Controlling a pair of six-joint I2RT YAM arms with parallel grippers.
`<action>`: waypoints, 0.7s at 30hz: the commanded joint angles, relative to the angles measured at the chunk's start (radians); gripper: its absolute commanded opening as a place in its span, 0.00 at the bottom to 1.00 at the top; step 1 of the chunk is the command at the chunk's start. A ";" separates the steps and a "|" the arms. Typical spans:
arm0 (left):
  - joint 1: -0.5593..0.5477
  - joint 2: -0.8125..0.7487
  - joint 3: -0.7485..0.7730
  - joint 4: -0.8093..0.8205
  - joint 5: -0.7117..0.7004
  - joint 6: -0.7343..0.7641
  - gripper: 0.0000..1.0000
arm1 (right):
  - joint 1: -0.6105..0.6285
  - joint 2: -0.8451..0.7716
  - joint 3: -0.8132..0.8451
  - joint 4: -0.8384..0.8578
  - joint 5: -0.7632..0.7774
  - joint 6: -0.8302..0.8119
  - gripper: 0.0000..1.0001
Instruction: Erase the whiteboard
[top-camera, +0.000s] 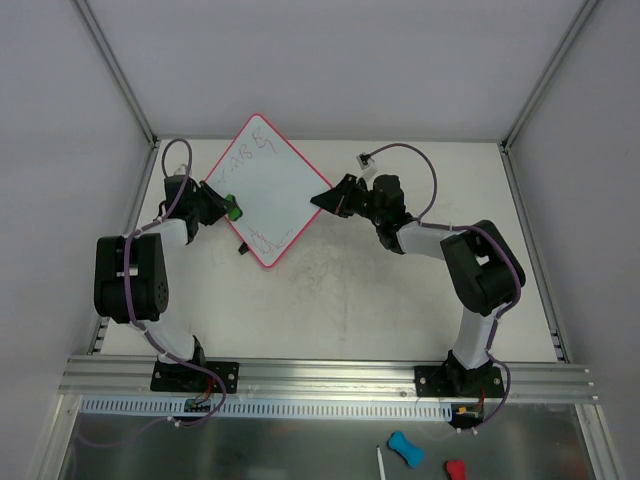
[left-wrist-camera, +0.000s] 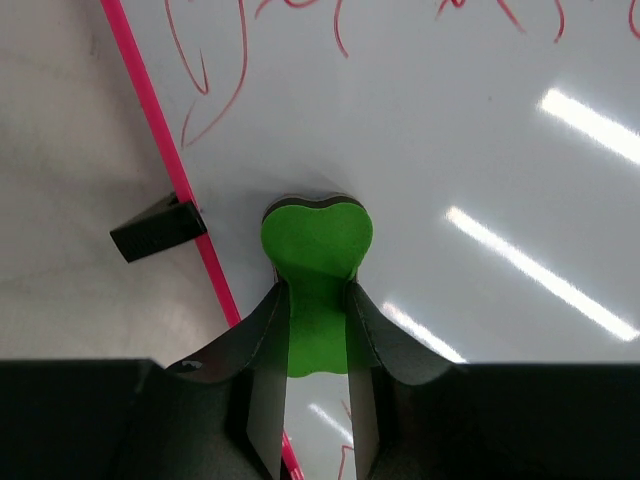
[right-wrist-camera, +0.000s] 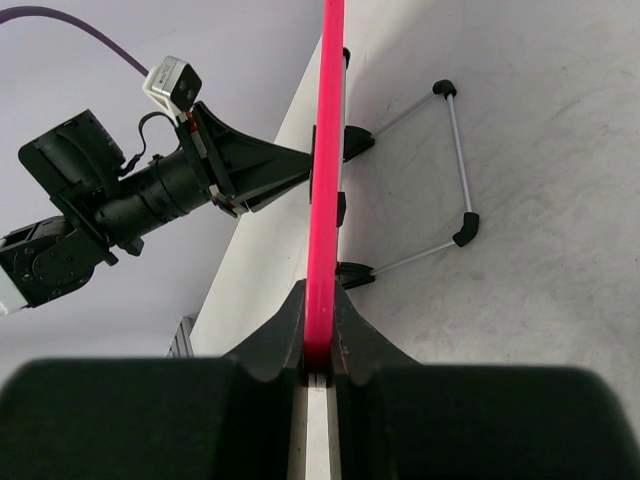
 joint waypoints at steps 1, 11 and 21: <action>0.017 0.060 0.056 0.033 -0.001 -0.010 0.00 | 0.017 -0.030 -0.005 0.031 0.003 -0.054 0.00; 0.031 0.108 0.058 0.066 0.085 -0.009 0.00 | 0.017 -0.033 -0.016 0.032 0.004 -0.051 0.00; 0.021 -0.008 -0.098 0.102 0.152 -0.001 0.00 | 0.017 -0.024 0.014 0.012 0.004 -0.060 0.00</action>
